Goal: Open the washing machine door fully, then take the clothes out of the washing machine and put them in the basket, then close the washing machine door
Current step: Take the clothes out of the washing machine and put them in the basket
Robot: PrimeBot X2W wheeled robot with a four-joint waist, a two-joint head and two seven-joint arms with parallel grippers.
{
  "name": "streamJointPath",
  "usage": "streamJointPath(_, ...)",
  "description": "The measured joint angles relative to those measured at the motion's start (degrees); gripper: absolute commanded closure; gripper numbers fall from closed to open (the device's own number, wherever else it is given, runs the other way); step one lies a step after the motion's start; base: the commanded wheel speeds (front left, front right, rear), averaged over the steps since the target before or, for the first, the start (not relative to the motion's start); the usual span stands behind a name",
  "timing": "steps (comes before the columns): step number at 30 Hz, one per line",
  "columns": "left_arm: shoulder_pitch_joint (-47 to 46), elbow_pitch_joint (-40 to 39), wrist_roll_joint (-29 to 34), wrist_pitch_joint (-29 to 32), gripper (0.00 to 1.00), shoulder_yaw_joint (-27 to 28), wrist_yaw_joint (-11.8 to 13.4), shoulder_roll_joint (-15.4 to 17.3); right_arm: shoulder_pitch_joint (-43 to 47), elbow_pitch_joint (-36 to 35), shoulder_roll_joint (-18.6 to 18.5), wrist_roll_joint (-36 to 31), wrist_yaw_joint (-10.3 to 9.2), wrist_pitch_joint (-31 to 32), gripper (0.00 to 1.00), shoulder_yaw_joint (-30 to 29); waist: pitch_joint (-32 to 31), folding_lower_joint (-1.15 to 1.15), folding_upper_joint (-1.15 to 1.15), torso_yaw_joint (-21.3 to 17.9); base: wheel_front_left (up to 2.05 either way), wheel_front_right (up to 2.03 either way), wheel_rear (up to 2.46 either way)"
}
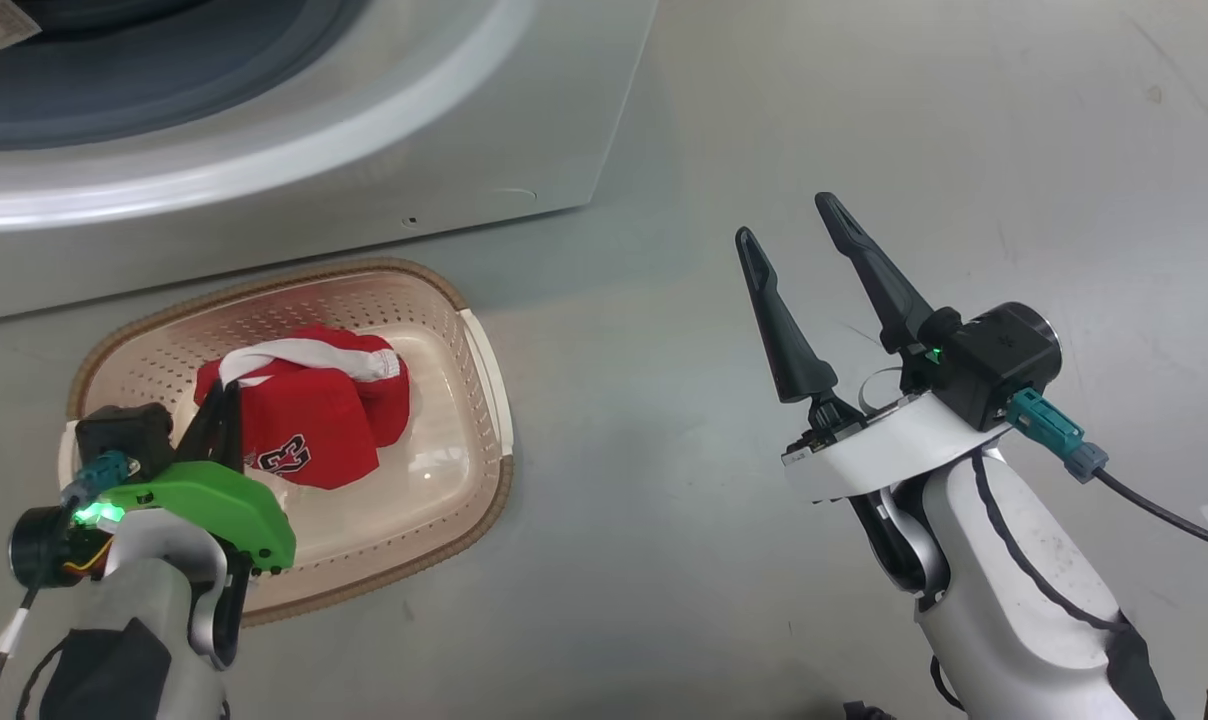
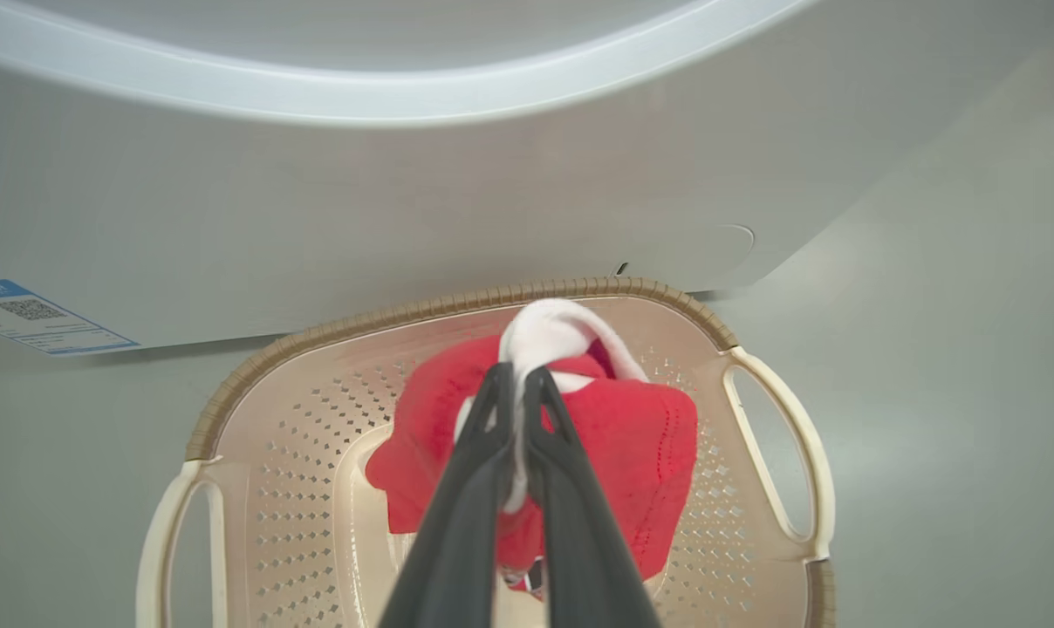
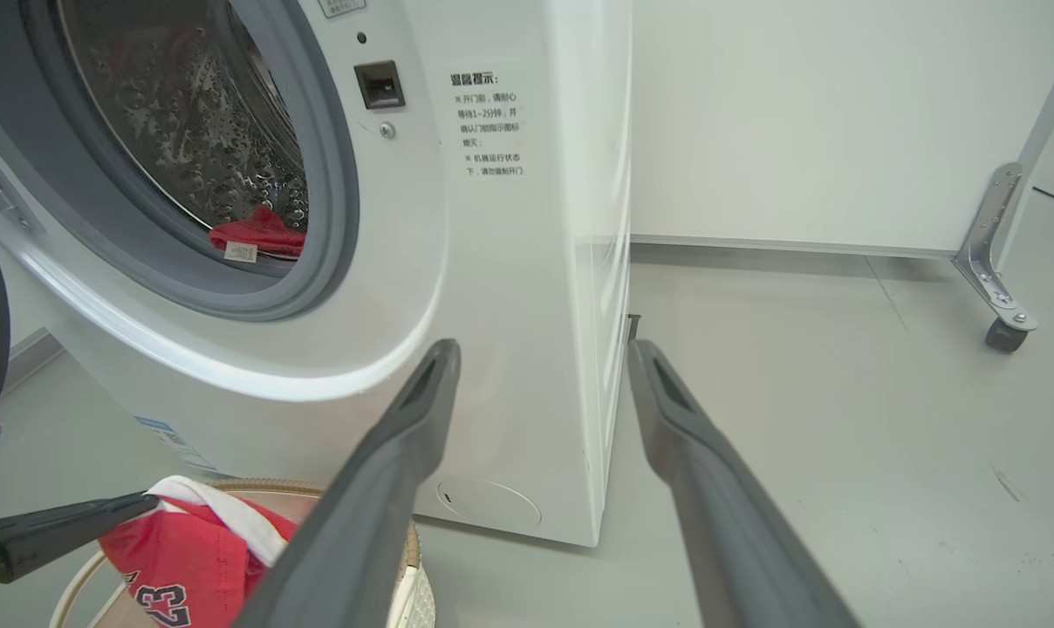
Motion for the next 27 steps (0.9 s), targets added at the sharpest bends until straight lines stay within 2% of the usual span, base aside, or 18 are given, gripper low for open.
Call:
streamJointPath(17, -7.37, 13.69, -1.69, 2.99, 1.0, 0.99, -0.26, -0.55, -3.04, -0.57, -0.02, 0.51, -0.99, 0.01, 0.0, 0.34, 6.7, 0.0, 0.0, -1.47, 0.0, 0.0, 0.0)
streamJointPath(22, -8.84, 15.83, -1.69, 3.0, 1.0, 0.88, -1.23, -0.66, -3.2, -0.36, -0.02, 0.51, -0.99, 0.01, 0.0, 0.33, 6.96, 0.0, 0.0, -1.41, 0.0, 0.0, 0.0)
streamJointPath(25, -9.35, 17.51, -1.69, 2.99, 0.47, 0.67, -1.94, -0.68, -3.28, -0.07, -0.02, 0.51, -0.99, 0.0, 0.0, 0.33, 6.82, 0.0, 0.0, -1.31, 0.0, 0.0, 0.0)
streamJointPath(27, -9.44, 18.57, -1.68, 2.89, 0.0, 0.48, -2.18, -0.68, -3.28, 0.23, -0.02, 0.51, -0.99, 0.01, 0.0, 0.33, 6.46, 0.0, 0.0, -1.23, 0.0, 0.0, 0.0)
